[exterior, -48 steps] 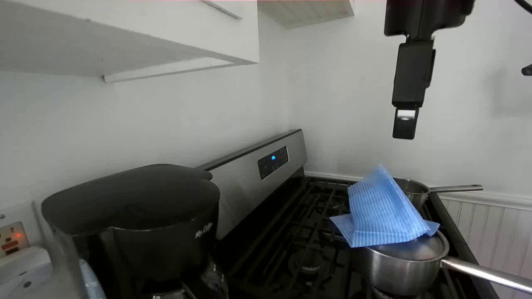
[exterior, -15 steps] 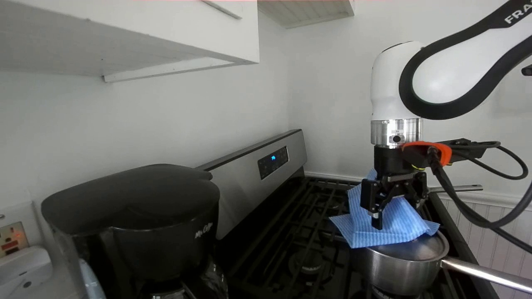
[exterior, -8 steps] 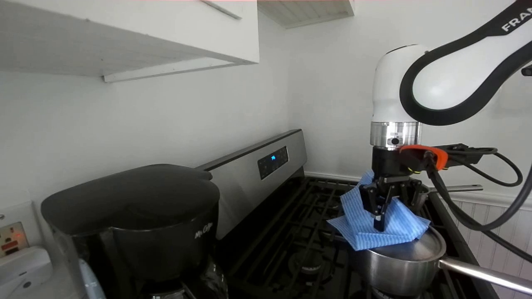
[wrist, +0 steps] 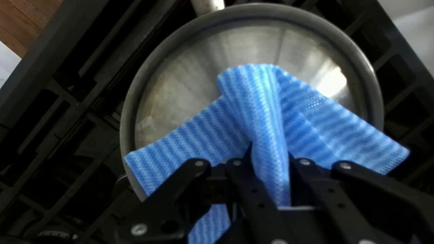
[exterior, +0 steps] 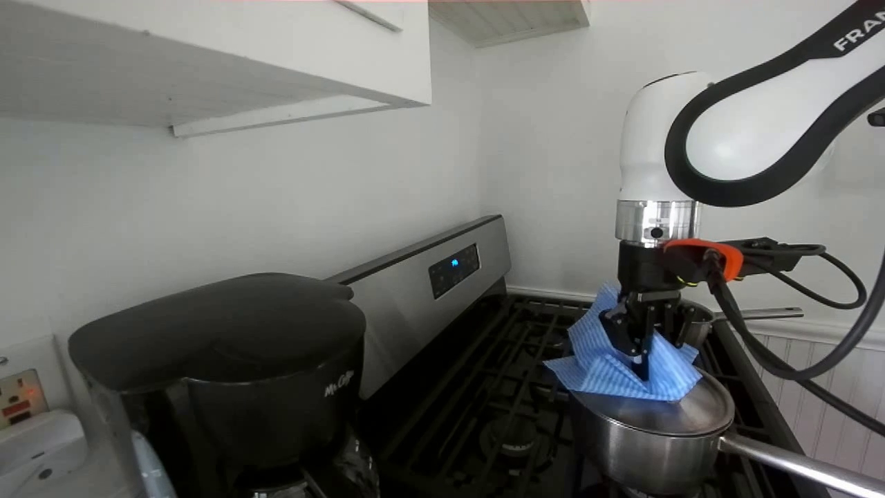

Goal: Use the blue fabric to place the silver lid on the stove then move the pot on the left backwards

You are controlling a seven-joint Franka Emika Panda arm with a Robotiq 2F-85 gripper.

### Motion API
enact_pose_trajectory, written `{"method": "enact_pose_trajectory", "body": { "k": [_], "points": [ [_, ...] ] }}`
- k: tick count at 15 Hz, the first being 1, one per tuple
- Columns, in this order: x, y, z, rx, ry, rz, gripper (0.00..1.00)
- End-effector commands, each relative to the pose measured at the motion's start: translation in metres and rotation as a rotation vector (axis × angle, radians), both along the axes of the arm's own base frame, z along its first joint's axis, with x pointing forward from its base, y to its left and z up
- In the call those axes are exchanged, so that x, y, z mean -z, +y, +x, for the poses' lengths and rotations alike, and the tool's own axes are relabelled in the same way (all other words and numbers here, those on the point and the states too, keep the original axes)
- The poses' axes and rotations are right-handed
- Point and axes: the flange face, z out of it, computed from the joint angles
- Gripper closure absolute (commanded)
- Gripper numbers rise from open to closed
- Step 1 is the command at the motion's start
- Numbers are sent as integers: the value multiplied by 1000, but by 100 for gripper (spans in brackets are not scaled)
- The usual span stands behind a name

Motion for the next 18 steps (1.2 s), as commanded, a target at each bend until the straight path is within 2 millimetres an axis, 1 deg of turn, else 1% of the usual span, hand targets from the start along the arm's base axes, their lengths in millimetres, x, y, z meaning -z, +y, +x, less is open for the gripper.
{"method": "enact_pose_trajectory", "body": {
  "k": [1,6,9,10,11,12,14,15,16,18],
  "points": [
    [-19,1,3,10,-23,-7,98],
    [-48,3,12,-2,-53,-27,98],
    [-71,-2,19,12,-48,-59,98],
    [-82,-6,22,41,-50,-81,98],
    [-58,-3,18,1,-50,-42,98],
    [-64,-4,20,6,-55,-46,90],
    [-60,-3,20,5,-47,-45,90],
    [-57,-3,19,4,-42,-44,98],
    [-55,-5,23,15,-27,-48,98],
    [-54,-21,39,92,-11,-48,98]
  ]
}}
